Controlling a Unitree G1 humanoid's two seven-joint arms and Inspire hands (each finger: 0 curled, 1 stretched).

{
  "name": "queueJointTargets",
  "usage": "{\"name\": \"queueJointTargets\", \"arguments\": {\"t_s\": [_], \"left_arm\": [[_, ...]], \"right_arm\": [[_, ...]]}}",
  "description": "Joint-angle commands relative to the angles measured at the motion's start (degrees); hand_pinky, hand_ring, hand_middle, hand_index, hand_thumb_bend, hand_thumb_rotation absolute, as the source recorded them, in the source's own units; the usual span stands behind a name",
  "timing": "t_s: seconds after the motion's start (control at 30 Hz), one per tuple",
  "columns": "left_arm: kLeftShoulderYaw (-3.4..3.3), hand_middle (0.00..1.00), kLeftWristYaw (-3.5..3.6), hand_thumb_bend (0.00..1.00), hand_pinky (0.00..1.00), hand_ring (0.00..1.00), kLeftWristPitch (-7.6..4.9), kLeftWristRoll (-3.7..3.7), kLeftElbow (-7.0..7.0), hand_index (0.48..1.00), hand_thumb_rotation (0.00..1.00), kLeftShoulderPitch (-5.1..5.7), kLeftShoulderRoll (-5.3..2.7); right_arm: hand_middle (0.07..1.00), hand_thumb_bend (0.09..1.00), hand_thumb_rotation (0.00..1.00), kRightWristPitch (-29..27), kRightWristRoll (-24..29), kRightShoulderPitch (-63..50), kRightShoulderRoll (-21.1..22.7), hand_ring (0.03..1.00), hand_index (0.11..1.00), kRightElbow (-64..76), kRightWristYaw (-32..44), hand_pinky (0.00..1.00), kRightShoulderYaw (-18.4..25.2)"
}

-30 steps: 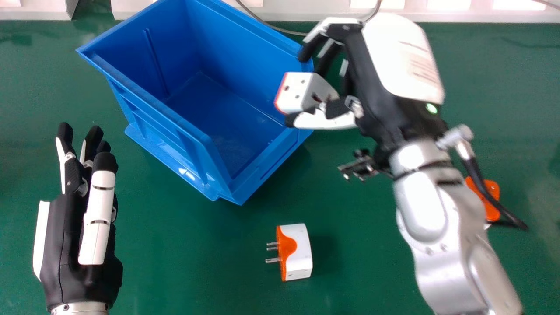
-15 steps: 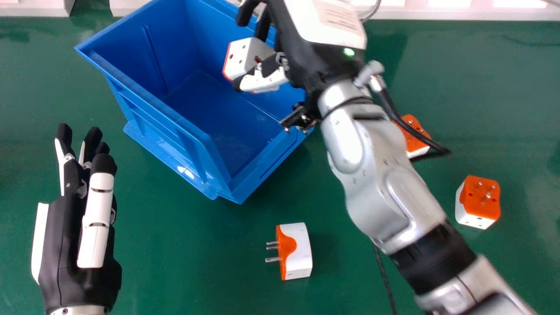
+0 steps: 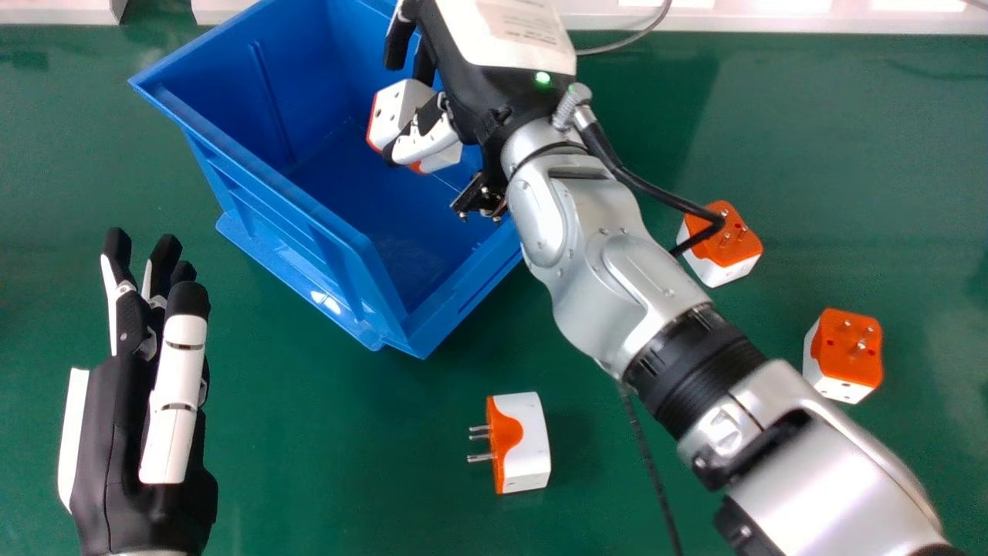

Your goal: Pick all objects and put in blue box

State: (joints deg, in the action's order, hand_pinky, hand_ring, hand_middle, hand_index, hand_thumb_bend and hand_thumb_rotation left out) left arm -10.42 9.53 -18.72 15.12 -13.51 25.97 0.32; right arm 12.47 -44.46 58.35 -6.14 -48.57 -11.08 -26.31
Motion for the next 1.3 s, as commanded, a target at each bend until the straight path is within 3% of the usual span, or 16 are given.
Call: {"name": "queueJointTargets", "arguments": {"t_s": [0.0,0.17,0.2,0.33,0.47,0.57,0.63,0.73,0.8,0.93,1.0,1.17,1.27], "left_arm": [[0.19,0.99,-0.43,0.50,1.00,1.00,-0.62,-0.67,-1.93,0.991,0.73,0.59,-0.27],[0.43,1.00,-0.63,0.49,1.00,1.00,-0.86,-1.14,-1.97,0.991,0.74,0.91,-0.74],[0.45,1.00,-0.55,0.49,1.00,1.00,-0.86,-0.92,-1.93,0.992,0.74,0.93,-0.86],[0.45,1.00,-0.70,0.49,1.00,1.00,-1.01,-1.71,-1.79,0.999,0.77,0.98,-0.88],[0.66,1.00,-0.71,0.48,1.00,1.00,-1.26,-1.59,-1.61,0.997,0.78,0.65,-1.10],[0.87,1.00,-0.62,0.49,1.00,1.00,-1.67,-1.73,-1.47,1.000,0.78,0.56,-1.11],[0.91,1.00,-0.75,0.50,1.00,1.00,-1.99,-1.96,-1.23,0.996,0.78,0.41,-1.20],[0.90,0.99,-0.56,0.52,1.00,1.00,-2.06,-1.24,-0.77,0.993,0.77,0.04,-1.30],[0.88,1.00,-0.45,0.53,1.00,1.00,-2.06,-1.29,-0.57,0.997,0.77,-0.16,-1.14],[0.89,1.00,-1.15,0.54,1.00,1.00,-1.64,-1.76,-0.81,0.998,0.76,-0.43,-1.37],[0.91,1.00,-0.99,0.53,1.00,1.00,-1.82,-1.96,-0.71,0.998,0.76,-0.55,-1.15],[0.83,1.00,-1.19,0.52,1.00,1.00,-2.20,-2.55,-0.33,0.993,0.77,-0.81,-1.08],[0.77,0.99,-1.36,0.53,1.00,1.00,-2.18,-2.53,-0.20,0.991,0.76,-0.97,-1.23]], "right_arm": [[0.502,0.507,0.00,-1.80,0.49,4.17,-0.42,0.376,0.542,-1.30,-1.49,0.25,-0.51],[0.503,0.508,0.00,-4.46,1.95,4.89,-0.28,0.377,0.540,-4.62,-2.31,0.26,-1.04],[0.504,0.508,0.00,-5.05,2.42,4.77,-0.27,0.378,0.540,-4.96,-2.63,0.27,-0.86],[0.512,0.489,0.00,-5.19,5.05,4.63,-0.51,0.413,0.550,-5.26,-1.06,0.27,0.38],[0.489,0.500,0.00,-4.99,4.56,4.05,0.26,0.428,0.561,-4.27,-1.19,0.32,-0.82],[0.673,0.558,0.20,-5.02,4.11,3.44,1.25,0.583,0.738,-2.86,0.25,0.47,-1.74],[0.774,0.538,0.25,-4.78,3.99,3.10,1.85,0.703,0.811,-1.90,1.30,0.58,-2.18],[0.862,0.488,0.28,-4.56,3.61,2.29,2.68,0.811,0.865,-0.12,1.74,0.70,-2.75],[0.873,0.466,0.31,-4.50,3.67,1.46,3.19,0.826,0.872,1.52,1.56,0.72,-2.88],[0.864,0.441,0.35,-3.93,3.28,-1.73,4.58,0.822,0.861,7.94,1.28,0.70,-2.83],[0.850,0.440,0.36,-3.04,2.57,-5.00,5.90,0.806,0.846,14.31,1.65,0.68,-2.74],[0.820,0.436,0.33,-2.16,0.77,-14.08,9.27,0.771,0.819,30.06,2.02,0.64,-2.53],[0.806,0.426,0.32,-2.43,-0.20,-21.71,11.74,0.761,0.808,41.25,2.71,0.63,-2.03]]}}
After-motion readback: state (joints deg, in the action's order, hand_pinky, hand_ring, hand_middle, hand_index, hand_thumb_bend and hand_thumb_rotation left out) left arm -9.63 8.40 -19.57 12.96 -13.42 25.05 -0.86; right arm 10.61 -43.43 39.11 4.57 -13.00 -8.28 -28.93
